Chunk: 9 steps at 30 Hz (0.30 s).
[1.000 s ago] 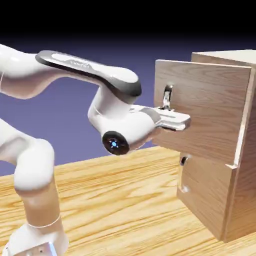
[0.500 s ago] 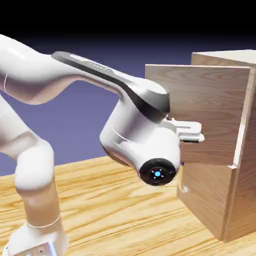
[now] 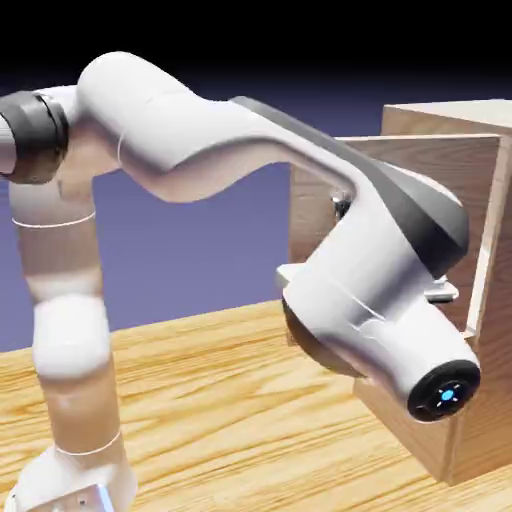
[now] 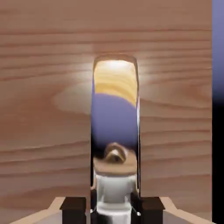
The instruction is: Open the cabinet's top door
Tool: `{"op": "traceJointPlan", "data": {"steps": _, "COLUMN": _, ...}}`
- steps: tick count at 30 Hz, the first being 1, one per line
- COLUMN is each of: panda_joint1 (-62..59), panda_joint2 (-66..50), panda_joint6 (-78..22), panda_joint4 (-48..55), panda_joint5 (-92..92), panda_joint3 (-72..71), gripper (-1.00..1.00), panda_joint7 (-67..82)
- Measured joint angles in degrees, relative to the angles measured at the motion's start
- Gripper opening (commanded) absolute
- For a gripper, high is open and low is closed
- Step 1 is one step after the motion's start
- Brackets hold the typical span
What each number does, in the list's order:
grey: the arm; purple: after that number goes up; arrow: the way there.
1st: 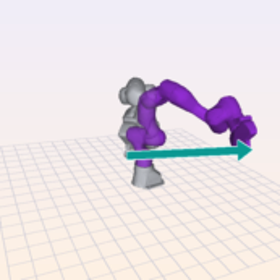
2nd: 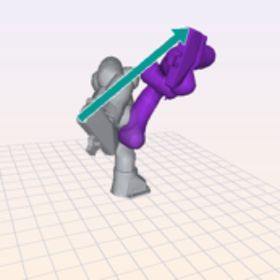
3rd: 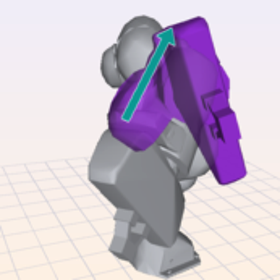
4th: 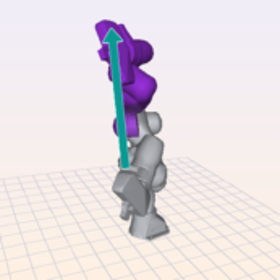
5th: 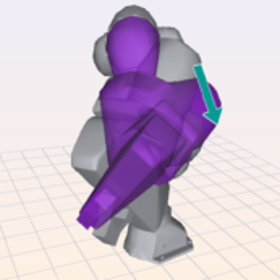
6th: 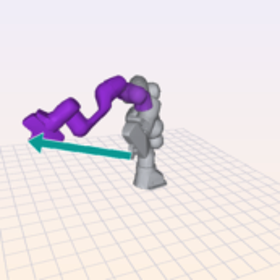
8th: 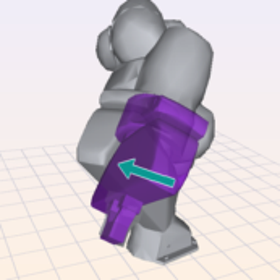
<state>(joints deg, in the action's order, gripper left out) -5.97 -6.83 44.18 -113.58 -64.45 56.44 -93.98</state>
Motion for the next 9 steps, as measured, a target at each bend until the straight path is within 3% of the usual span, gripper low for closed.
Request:
{"op": "traceJointPlan", "data": {"steps": 6, "panda_joint1": -7.01, "panda_joint2": -11.93, "panda_joint6": -12.57, "panda_joint4": 11.91, "panda_joint5": -0.13, "panda_joint3": -2.83, "gripper": -1.00, "panda_joint7": 5.23}}
{"op": "traceJointPlan", "data": {"steps": 7, "panda_joint1": -7.43, "panda_joint2": -12.53, "panda_joint6": -13.18, "panda_joint4": 12.61, "panda_joint5": -0.12, "panda_joint3": -3.05, "gripper": 1.00, "panda_joint7": 5.50}}
{"op": "traceJointPlan", "data": {"steps": 9, "panda_joint1": -7.41, "panda_joint2": -12.53, "panda_joint6": -13.23, "panda_joint4": 12.62, "panda_joint5": -0.08, "panda_joint3": -3.06, "gripper": 1.00, "panda_joint7": 5.54}}
